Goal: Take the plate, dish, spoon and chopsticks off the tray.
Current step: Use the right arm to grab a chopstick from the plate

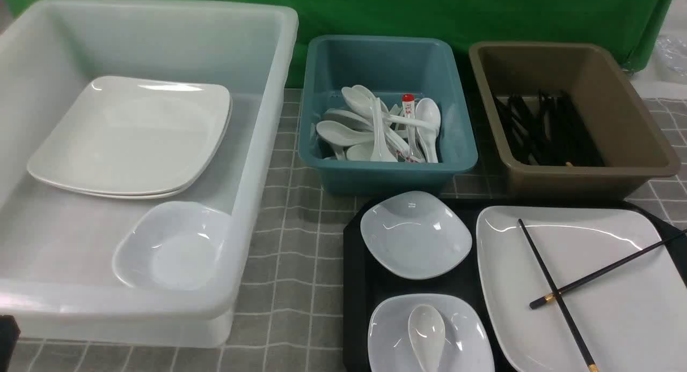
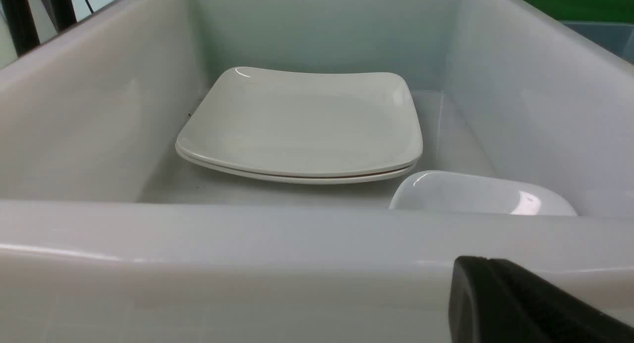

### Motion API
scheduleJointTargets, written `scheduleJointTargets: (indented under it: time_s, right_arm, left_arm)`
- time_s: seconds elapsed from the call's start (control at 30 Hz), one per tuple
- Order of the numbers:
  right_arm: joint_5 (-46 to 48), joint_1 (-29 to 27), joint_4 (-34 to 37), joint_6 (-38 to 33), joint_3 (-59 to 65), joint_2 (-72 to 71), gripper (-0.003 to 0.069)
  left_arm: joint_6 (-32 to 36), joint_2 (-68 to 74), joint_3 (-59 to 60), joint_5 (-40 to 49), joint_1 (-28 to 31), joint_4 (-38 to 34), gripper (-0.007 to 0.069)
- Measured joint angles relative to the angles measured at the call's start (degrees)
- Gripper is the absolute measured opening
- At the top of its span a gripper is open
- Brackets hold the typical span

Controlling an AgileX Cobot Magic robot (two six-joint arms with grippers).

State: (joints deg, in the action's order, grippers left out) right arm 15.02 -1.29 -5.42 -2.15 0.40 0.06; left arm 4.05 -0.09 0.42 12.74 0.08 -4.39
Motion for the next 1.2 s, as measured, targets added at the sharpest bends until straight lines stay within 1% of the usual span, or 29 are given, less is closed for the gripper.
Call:
scheduleJointTargets:
  time_s: [0.57, 0.7, 0.8, 0.83, 0.9, 0.93, 1.0, 1.07, 1.2]
  right_arm:
    - [0.0, 0.0, 0.0, 0.0, 0.0, 0.0, 0.0238]
    - [0.0, 0.0, 0.0, 0.0, 0.0, 0.0, 0.0238]
    - [0.0, 0.0, 0.0, 0.0, 0.0, 0.0, 0.0238]
    - [0.0, 0.0, 0.0, 0.0, 0.0, 0.0, 0.0238]
    - [0.0, 0.0, 0.0, 0.0, 0.0, 0.0, 0.0238]
    - [0.0, 0.0, 0.0, 0.0, 0.0, 0.0, 0.0238]
    - [0.0, 0.0, 0.0, 0.0, 0.0, 0.0, 0.0238]
    - [0.0, 0.0, 0.0, 0.0, 0.0, 0.0, 0.0238]
    - [0.0, 0.0, 0.0, 0.0, 0.0, 0.0, 0.0238]
  left_arm:
    - [0.26, 0.0, 0.0, -0.07, 0.0, 0.42, 0.0002]
    - [0.28, 0.0, 0.0, -2.42, 0.0, 1.22, 0.0002]
    - [-1.53, 0.0, 0.0, -7.5, 0.0, -1.7, 0.0002]
    - [-2.26, 0.0, 0.0, -8.83, 0.0, -3.66, 0.0002]
    - [-3.48, 0.0, 0.0, -9.99, 0.0, -7.05, 0.0003]
    - [-3.71, 0.0, 0.0, -10.14, 0.0, -7.48, 0.0003]
    - [-7.87, 0.0, 0.0, -11.04, 0.0, -13.56, 0.0003]
    - [-10.4, 0.0, 0.0, -12.06, 0.0, -16.25, 0.0003]
    - [-11.94, 0.0, 0.0, -14.8, 0.0, -17.86, 0.0003]
